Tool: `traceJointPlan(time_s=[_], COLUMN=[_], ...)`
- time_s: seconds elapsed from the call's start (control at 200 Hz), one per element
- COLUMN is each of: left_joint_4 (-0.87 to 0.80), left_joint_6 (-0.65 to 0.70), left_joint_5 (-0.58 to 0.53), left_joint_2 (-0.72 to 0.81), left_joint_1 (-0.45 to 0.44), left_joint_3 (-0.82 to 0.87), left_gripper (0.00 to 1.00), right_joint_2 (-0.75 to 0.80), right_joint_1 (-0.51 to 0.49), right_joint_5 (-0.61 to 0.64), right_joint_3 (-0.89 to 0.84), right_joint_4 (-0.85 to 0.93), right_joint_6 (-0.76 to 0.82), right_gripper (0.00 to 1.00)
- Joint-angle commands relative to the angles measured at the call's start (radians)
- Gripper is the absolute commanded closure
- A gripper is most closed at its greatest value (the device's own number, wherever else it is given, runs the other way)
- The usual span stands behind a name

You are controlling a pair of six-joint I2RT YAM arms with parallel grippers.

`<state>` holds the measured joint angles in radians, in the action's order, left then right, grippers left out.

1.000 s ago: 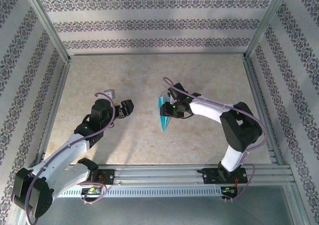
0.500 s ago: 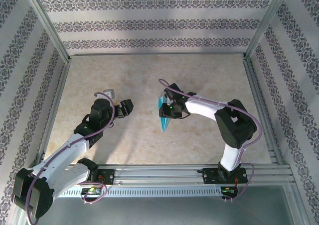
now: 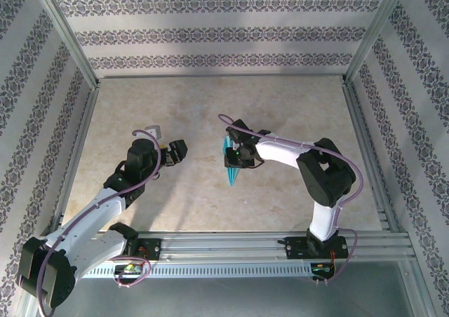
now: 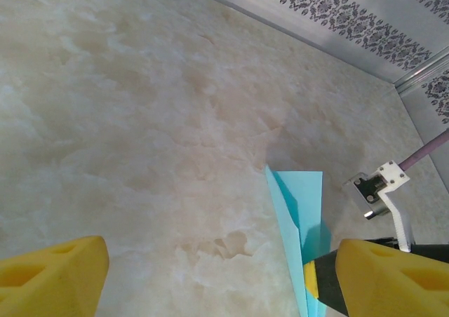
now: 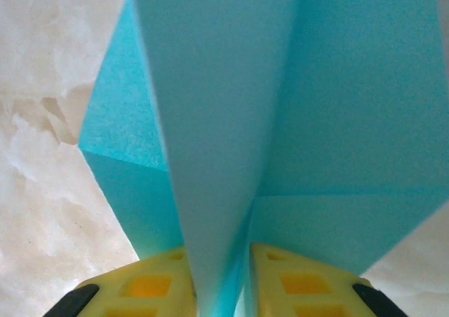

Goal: Fold a paper plane with a square sheet of paper (fold left side to right side)
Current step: Pick up the paper plane at the center of the table.

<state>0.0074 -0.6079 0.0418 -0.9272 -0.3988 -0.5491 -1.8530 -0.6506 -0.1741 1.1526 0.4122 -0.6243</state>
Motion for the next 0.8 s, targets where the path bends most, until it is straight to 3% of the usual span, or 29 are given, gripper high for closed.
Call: traceJointPlan(time_s=[0.0,0.53,0.799], left_joint_4=[-0.007,0.003,0.002], left_joint_6=[-0.009,-0.019,-0.017], left_joint_5=[0.008,0.020,0.021], left_joint_2=[0.009,0.012,0.015], left_joint_1=[0.016,0.023,0.030], left_joint_3=[0.016,0.037,0.038], left_gripper=[0.15,0.15,0.15], right_joint_2=[-0.021,-0.067,-0.012], right_joint_1=[-0.015,-0.041,-0.040], right_joint_5=[0.047,0.122,0.172], right_joint_3=[0.035,0.067,0.070], right_joint_4=[0.038,0.075,0.113], right_joint_6=[-0.003,-0.002,0.018], right_gripper=[0.76,0.80,0.89])
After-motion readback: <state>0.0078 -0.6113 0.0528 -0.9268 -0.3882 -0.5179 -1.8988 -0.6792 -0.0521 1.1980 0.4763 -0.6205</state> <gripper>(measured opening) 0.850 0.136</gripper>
